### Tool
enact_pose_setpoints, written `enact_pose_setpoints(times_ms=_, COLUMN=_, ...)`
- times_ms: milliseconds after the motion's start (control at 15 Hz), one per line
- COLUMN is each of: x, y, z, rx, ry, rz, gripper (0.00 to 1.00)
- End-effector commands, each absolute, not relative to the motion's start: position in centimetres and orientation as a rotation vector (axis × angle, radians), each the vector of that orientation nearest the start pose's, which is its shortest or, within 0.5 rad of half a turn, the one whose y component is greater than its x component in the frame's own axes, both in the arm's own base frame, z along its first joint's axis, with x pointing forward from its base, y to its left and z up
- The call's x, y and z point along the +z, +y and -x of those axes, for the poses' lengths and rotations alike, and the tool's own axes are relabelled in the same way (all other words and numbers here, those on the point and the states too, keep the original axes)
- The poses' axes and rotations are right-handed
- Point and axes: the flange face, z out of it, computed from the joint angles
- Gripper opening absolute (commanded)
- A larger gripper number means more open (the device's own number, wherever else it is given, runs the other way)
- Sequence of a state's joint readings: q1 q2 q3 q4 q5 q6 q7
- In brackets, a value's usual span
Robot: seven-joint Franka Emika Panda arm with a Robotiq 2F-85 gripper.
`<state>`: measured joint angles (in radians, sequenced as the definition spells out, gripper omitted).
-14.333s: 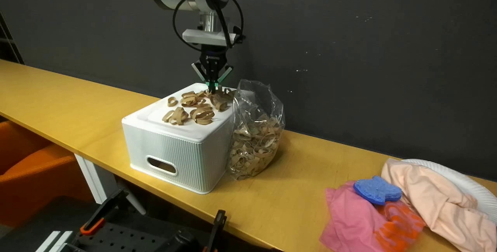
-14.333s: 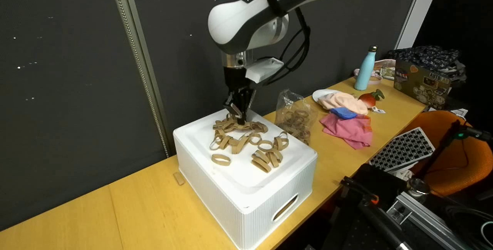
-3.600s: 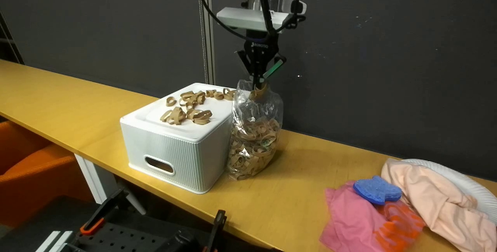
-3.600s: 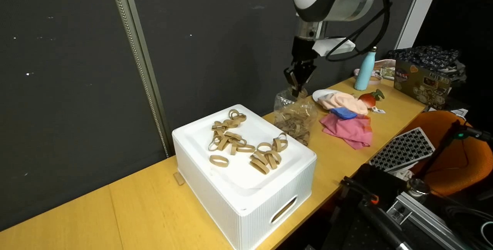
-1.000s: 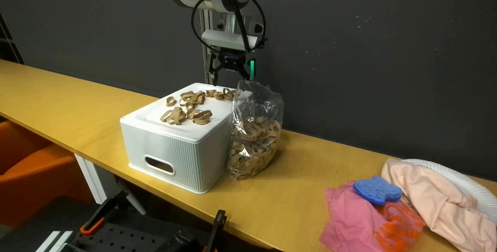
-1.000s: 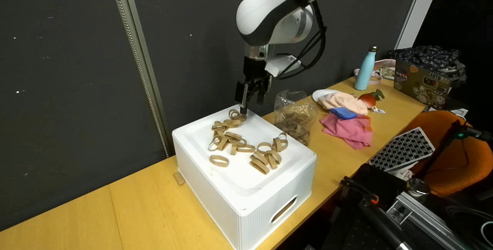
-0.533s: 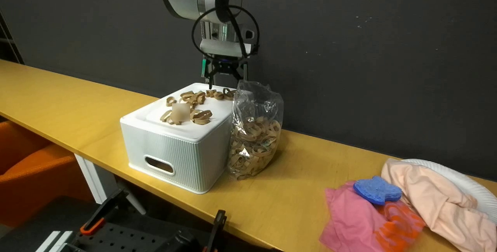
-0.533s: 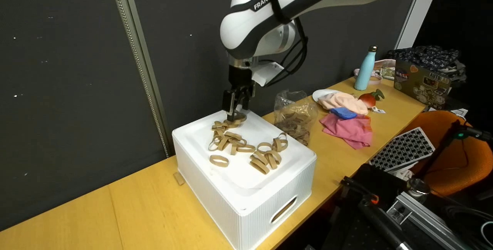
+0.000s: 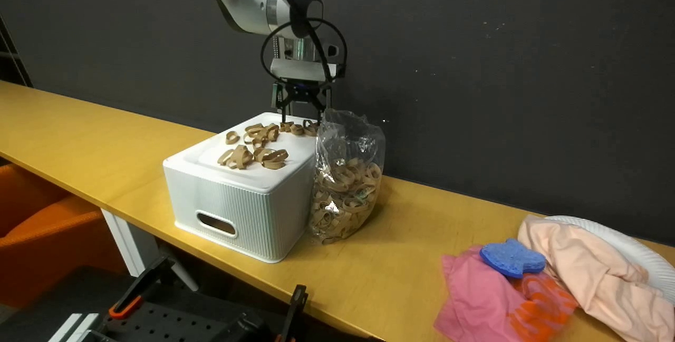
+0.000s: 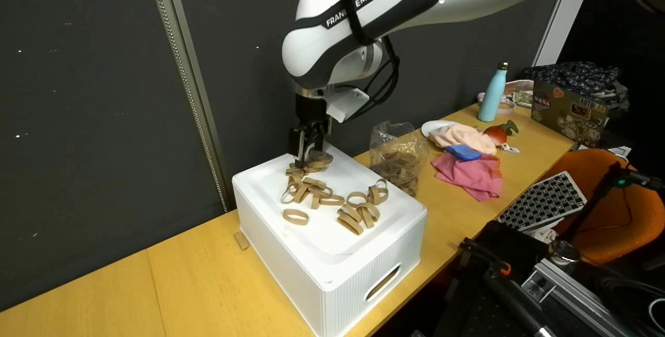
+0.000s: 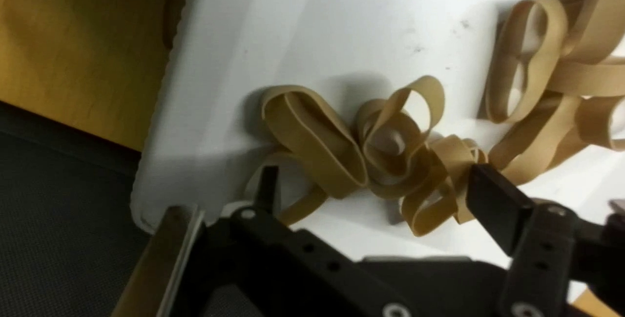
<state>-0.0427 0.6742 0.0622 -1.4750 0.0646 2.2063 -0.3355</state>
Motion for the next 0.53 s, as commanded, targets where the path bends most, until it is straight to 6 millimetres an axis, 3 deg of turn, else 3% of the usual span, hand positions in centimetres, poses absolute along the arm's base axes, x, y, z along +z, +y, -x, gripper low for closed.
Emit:
enact_pose_setpoints(times_ms=0, x=28.66, y=1.0, z=-73.09, rx=-0.085, ry=-0.485, rz=3.021, gripper=0.65)
enact_pose_setpoints(times_ms=467, x=29.08, y=0.53, z=-72.59, rx=-0.006, ry=-0.414, rz=3.022, gripper=0.13)
